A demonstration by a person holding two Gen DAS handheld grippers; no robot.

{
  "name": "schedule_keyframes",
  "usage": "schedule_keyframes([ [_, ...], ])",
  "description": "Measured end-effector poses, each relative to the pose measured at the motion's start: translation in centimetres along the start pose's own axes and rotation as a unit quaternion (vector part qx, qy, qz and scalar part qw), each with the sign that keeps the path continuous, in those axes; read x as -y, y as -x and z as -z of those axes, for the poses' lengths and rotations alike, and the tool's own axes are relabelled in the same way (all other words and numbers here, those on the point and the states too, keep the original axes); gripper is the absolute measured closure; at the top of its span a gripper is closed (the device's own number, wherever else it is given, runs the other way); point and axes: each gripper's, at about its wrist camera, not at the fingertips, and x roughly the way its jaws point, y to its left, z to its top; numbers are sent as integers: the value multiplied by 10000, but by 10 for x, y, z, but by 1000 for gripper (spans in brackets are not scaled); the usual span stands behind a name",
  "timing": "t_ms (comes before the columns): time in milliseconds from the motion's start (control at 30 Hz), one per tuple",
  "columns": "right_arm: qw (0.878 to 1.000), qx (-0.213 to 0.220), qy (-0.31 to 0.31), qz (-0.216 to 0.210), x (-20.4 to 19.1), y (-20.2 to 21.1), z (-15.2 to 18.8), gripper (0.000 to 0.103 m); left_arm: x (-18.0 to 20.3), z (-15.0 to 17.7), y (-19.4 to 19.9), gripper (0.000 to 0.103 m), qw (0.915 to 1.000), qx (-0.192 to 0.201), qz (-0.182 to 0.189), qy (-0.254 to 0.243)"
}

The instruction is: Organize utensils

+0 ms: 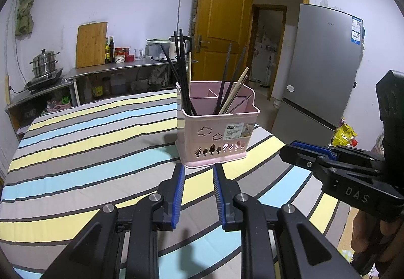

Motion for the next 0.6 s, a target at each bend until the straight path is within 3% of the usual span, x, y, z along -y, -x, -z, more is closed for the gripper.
schedule_keyframes([
  [600, 10000, -28, 0, 9, 0, -2, 1, 82, -3, 3, -3, 81, 9999, -40, 93, 53],
])
